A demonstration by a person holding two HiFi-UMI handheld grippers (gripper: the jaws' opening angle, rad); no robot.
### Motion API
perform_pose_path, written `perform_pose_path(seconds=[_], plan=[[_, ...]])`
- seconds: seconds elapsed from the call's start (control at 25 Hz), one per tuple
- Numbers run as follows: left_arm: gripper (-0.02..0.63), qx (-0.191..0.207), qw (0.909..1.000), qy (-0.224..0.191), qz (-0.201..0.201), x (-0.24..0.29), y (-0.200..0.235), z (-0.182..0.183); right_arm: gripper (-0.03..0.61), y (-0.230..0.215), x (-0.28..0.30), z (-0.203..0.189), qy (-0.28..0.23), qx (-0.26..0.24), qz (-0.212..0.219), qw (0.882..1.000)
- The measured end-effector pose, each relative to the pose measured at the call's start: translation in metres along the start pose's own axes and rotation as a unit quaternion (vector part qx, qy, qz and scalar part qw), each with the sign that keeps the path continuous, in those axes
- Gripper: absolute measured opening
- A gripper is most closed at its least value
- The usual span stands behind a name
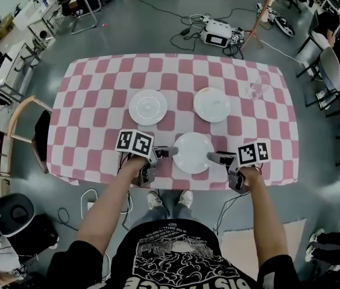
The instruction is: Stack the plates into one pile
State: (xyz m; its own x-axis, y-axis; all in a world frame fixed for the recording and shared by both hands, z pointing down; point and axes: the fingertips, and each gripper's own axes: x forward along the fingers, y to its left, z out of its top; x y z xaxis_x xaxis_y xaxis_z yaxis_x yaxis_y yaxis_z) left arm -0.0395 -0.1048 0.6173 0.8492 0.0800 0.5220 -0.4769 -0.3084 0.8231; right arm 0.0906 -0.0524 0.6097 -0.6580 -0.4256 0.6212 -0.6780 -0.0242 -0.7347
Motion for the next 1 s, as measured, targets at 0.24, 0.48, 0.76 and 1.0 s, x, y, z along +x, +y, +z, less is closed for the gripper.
perform_pose_path(seconds=[0.24, 0.48, 0.76, 1.0], plan=[[0.209, -0.003, 1.0, -0.005, -0.001, 0.006, -0.002, 0.0, 0.25, 0.0, 0.003, 0.001, 0.011, 0.01, 0.011, 1.0], [0.197, -0.004, 1.0, -0.007, 0.004, 0.013, -0.005, -0.001, 0.232, 0.002, 0.008, 0.001, 0.028, 0.01, 0.026, 0.999], [0.173, -0.009, 0.9998, -0.011, 0.012, 0.017, -0.007, -0.004, 0.146, -0.005, 0.011, 0.001, 0.038, 0.009, 0.014, 0.999], [0.089, 0.001, 0.998, -0.016, 0.061, 0.015, 0.006, -0.005, 0.085, -0.012, 0.012, -0.001, 0.04, 0.007, 0.01, 0.999]])
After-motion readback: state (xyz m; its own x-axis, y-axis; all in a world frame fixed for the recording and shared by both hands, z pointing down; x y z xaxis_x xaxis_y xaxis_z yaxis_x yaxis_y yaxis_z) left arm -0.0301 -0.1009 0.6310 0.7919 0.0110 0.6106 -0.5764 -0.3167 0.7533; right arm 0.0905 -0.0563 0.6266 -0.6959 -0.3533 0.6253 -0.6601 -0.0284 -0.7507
